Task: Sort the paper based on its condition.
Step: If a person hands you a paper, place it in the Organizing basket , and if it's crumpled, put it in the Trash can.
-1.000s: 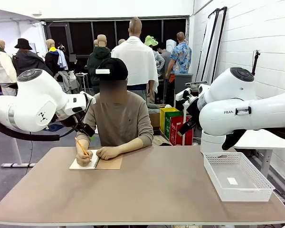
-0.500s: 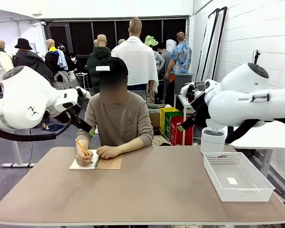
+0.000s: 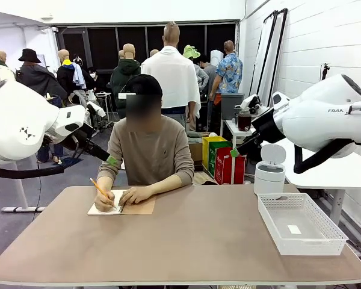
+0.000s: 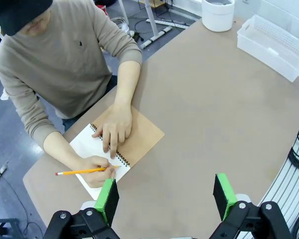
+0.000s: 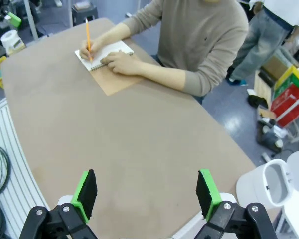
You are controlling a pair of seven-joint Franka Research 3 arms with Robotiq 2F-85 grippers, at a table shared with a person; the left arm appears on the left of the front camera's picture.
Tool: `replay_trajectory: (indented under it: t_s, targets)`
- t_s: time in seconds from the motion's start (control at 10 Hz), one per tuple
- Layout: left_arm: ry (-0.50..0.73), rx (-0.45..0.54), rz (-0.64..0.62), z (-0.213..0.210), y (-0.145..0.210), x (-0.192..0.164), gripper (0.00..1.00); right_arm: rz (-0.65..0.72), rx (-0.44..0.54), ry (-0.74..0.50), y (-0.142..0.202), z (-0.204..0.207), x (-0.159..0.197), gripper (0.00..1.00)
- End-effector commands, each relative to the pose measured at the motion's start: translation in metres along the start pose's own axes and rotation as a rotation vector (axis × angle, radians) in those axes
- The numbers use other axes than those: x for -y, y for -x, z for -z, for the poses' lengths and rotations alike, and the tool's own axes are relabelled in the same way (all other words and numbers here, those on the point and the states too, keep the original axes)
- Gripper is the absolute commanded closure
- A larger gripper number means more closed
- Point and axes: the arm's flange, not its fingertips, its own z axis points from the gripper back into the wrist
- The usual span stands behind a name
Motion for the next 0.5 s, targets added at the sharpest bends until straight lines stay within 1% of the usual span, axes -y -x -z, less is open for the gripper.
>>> replay_trajectory:
  t_s: [0.0,0.2,0.3,0.4]
  targets:
    - [0.015,0.055,-0.011,0.002,0.024,0.003,0.0,-0.002,0.044,-0.037,0.019,0.003,-0.002,0.0]
    - [-0.006,0.056,-0.032,0.001,0.024,0.001,0.0,-0.002,0.043,-0.042,0.019,0.005,-0.001,0.0]
    - [-0.088,0.051,-0.067,0.001,0.024,0.001,0.0,0.025,0.037,-0.026,0.018,0.006,-0.002,0.0]
    - [-0.01,0.027,-0.024,-0.005,0.001,-0.007,0.0,0.012,0.01,-0.012,0.003,0.0,0.005,0.0]
